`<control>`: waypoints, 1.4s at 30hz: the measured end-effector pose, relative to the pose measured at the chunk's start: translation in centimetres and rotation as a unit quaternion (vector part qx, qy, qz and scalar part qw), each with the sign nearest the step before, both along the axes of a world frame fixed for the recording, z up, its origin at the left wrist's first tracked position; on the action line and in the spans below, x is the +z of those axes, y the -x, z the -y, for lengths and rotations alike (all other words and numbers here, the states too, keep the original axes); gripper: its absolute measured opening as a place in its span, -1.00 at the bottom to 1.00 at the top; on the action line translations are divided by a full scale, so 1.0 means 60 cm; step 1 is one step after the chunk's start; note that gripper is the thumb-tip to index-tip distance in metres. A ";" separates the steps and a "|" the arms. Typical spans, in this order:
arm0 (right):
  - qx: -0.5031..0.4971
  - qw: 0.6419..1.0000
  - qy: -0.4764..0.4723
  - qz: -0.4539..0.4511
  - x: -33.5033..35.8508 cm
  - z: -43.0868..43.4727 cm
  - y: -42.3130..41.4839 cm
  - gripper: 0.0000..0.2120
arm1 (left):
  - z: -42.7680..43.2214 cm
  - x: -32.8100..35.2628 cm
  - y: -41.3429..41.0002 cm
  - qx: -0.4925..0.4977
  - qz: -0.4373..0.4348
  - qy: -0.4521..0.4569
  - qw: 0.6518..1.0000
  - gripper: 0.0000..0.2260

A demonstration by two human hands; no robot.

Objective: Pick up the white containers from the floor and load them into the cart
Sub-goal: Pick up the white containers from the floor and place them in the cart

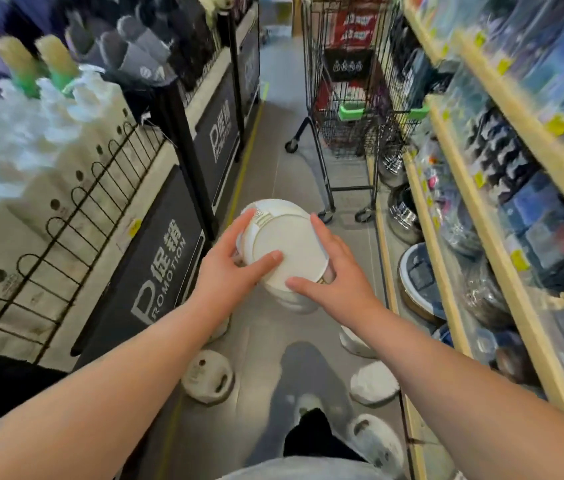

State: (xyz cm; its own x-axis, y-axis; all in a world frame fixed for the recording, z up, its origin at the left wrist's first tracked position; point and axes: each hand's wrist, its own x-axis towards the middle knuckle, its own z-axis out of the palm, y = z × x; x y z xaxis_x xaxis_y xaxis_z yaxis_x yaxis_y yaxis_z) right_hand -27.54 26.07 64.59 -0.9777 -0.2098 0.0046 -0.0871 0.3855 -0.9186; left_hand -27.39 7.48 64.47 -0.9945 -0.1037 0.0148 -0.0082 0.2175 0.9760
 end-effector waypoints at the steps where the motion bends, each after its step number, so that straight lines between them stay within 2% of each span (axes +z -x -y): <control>1: 0.001 1.000 -0.005 -0.007 0.008 -0.013 0.037 -0.10 | -0.012 0.006 0.036 0.001 -0.002 -0.003 1.000 -0.36; 8: 0.003 0.999 -0.007 -0.039 0.074 -0.077 0.274 -0.13 | -0.077 0.056 0.278 -0.003 -0.026 -0.042 0.999 -0.33; 16: -0.054 0.998 0.013 -0.043 0.053 -0.108 0.584 -0.13 | -0.111 0.047 0.612 -0.042 -0.029 -0.057 0.997 -0.35; 22: -0.141 0.988 0.036 -0.040 0.068 -0.128 0.810 -0.16 | -0.137 0.062 0.881 -0.095 -0.046 0.007 0.994 -0.36; 26: -0.181 0.982 0.044 -0.035 0.076 -0.166 0.931 -0.19 | -0.186 0.062 1.032 -0.121 -0.050 0.024 0.991 -0.37; 32: -0.219 0.974 0.047 -0.023 0.048 -0.261 1.132 -0.20 | -0.284 0.034 1.248 -0.156 -0.039 0.003 0.987 -0.39; 42: -0.220 0.975 0.010 0.028 0.034 -0.404 1.445 -0.21 | -0.433 0.001 1.557 -0.163 -0.006 -0.009 0.987 -0.38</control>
State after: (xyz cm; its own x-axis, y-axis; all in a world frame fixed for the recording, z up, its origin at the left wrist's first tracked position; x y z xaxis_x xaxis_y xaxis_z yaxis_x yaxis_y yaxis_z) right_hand -114.22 50.31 66.62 -0.9721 0.2288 -0.0519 0.1333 0.3566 -0.9247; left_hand -120.81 33.45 64.50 -0.9747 0.2220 0.0270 0.0703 0.1897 0.9793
